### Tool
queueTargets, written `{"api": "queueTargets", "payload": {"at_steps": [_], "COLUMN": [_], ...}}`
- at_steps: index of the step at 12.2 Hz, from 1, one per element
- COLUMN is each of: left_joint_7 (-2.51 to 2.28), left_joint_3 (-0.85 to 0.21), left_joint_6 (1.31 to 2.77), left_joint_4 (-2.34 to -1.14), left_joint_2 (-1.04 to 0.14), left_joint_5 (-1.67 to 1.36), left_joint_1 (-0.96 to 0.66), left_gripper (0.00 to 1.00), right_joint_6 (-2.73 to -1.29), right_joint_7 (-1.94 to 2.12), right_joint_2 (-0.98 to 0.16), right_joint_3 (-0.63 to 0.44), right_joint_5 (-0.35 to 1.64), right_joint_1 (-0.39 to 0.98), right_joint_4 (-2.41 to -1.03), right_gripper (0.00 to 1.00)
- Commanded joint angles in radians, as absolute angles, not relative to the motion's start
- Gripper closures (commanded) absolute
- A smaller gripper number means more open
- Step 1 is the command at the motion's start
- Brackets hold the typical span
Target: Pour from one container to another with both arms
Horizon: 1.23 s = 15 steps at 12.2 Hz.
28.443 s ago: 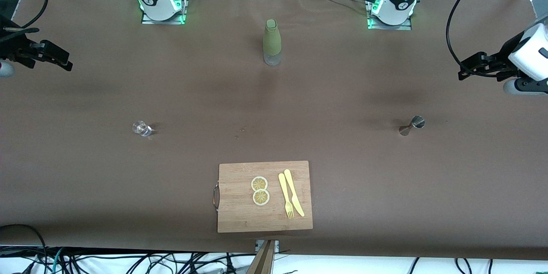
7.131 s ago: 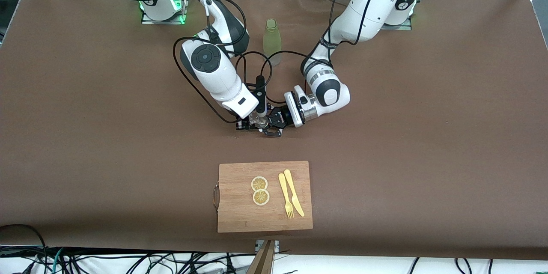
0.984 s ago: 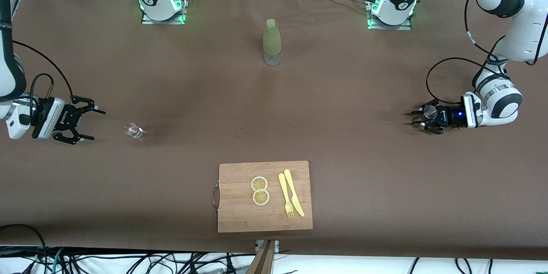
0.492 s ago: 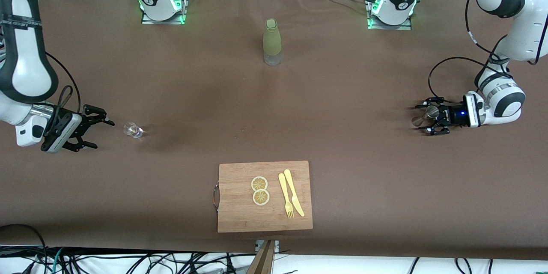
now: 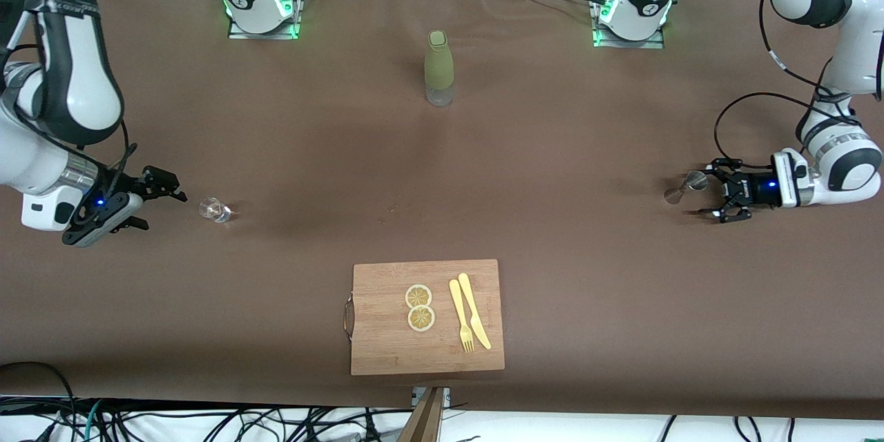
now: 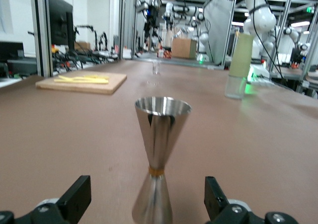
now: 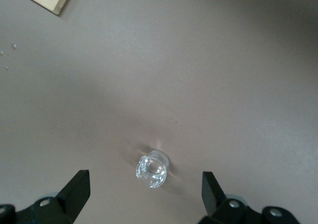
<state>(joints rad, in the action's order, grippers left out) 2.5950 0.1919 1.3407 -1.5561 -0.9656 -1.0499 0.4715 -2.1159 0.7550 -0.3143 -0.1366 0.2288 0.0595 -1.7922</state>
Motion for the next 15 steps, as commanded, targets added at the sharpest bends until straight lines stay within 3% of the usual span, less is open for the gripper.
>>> {"api": "queueTargets", "payload": {"at_steps": [1,5,11,15], "left_joint_7": [2.548,2.34,1.666,1.221], "left_joint_3": [0.21,0.248,0.241,0.241], "left_joint_6": [1.309,1.299,1.295,1.302], "left_joint_4": [-1.442,-1.33,-1.345,-1.359], "left_joint_2": [-0.976,-0.937,-0.68,-0.566], "left_joint_5": [-0.951,-0.868,-0.767,-0.707], "left_joint_1": [0.477,0.471,0.388,0.302], "left_gripper": [0.0,0.0,0.0,0.0], "right_joint_6": [-2.111,-1.955,-1.671,-1.606], "right_joint_7": [0.471,0.051,-0.04,-0.043], "right_joint_2": [-0.255,-0.171,-0.043,0.012], "right_joint_3": [-0.075,0.014,0.029,0.02], "right_joint_5": [0.032,-0.116,-0.11,-0.098], "right_joint_1": [0.067,0.066,0.043,0.015], "right_joint_4": [-1.812,-1.815,-1.754,-1.72], "right_gripper": [0.0,0.0,0.0,0.0]}}
